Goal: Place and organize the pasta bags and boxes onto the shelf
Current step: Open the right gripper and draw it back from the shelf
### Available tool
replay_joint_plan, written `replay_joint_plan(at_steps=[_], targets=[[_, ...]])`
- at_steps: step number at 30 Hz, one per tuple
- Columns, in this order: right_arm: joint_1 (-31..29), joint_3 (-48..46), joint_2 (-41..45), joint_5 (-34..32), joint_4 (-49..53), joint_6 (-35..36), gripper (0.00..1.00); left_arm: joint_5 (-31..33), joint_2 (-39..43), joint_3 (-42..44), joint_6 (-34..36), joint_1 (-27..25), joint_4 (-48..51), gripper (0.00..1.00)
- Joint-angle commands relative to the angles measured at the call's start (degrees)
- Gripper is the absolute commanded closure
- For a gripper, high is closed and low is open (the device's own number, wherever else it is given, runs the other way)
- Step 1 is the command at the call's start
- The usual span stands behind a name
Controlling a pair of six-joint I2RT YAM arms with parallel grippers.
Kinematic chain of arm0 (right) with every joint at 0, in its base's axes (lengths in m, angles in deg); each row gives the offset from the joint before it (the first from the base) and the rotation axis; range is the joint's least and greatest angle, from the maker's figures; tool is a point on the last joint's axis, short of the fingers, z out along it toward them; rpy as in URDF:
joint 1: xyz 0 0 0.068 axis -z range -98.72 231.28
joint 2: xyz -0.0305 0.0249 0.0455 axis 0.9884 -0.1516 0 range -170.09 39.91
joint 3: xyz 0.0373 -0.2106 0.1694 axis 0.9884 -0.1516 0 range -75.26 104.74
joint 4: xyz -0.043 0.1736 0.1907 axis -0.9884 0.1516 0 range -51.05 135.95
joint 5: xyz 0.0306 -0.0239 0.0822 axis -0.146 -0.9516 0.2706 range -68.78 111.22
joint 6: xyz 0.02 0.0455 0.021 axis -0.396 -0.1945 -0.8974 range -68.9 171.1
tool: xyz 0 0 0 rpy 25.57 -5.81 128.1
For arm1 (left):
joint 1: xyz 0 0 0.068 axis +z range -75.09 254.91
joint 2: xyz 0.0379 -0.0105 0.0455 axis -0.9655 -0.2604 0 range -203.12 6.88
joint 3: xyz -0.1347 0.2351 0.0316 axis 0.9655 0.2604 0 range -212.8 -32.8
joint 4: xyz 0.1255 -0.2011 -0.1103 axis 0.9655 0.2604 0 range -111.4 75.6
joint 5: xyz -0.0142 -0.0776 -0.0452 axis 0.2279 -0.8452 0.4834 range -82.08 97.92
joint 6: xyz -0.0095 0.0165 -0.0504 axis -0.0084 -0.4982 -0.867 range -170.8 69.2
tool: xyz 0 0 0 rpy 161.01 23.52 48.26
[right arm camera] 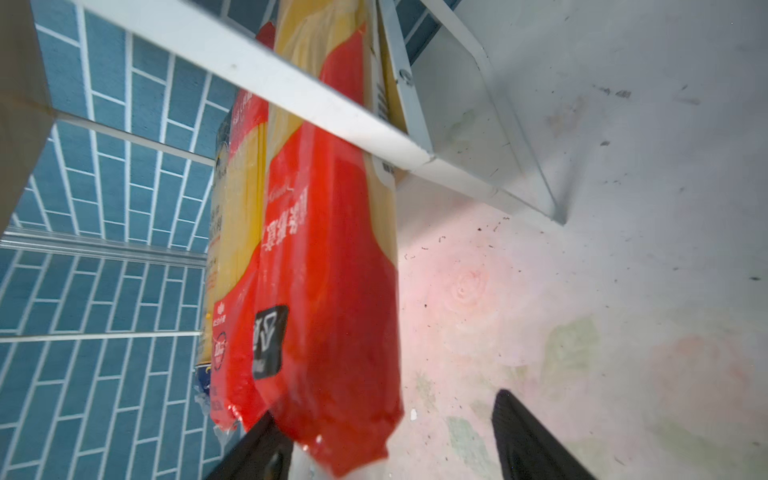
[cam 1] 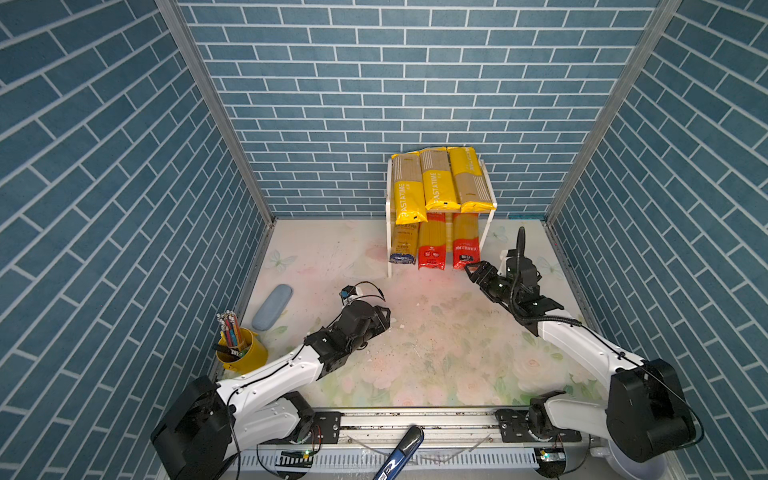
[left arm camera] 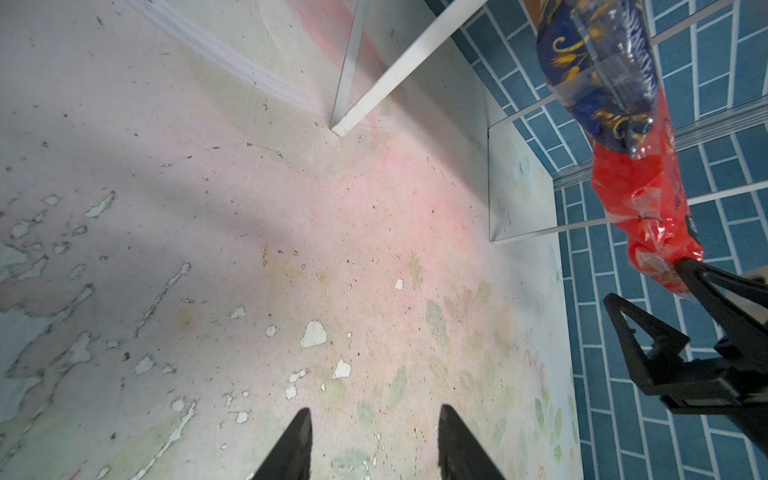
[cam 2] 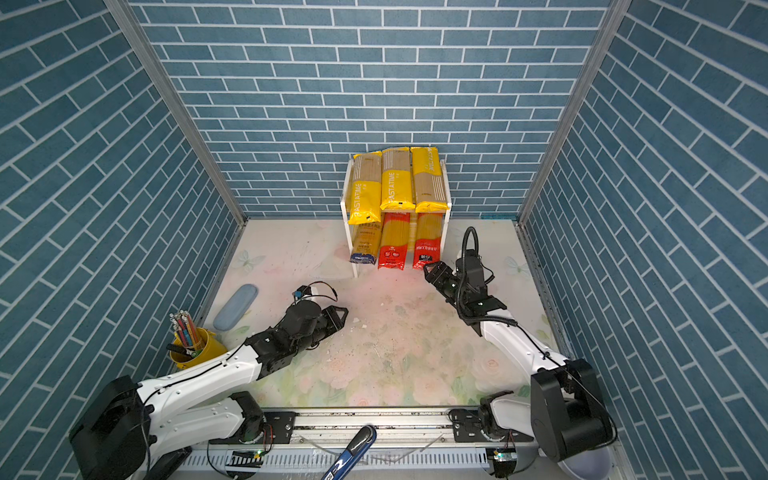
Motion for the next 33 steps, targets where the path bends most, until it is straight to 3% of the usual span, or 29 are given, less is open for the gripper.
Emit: replay_joint_plan(at_steps=[1, 8, 18, 23, 33], targets=[[-1.1, -1.6, -2.3, -1.4, -17.4, -8.4, 0.25, 0.2, 0.4, 0.1, 0.9, -0.2, 0.3, 0.5], [-3.4, -2.8, -6.7, -4.8, -25.3, -10.6, 0.3, 0.4, 1.2, 0.9, 0.6, -0.2, 0.4, 0.5], [-4.0, -2.3, -9.4, -5.4, -29.4, -11.3, 0.52, 0.5, 1.7, 1.1, 0.6, -0.2, 0.7, 0.5], [-3.4, -1.8, -10.8, 0.5, -29.4, -9.4, 0.67, 0.7, 2.5, 1.4, 0.7, -0.2, 1.5, 0.5], [0.1, -0.2, -13.4, 14.2, -30.2, -7.6, 0.87, 1.1, 2.9, 1.5, 1.4, -0.2, 1.8, 0.5]])
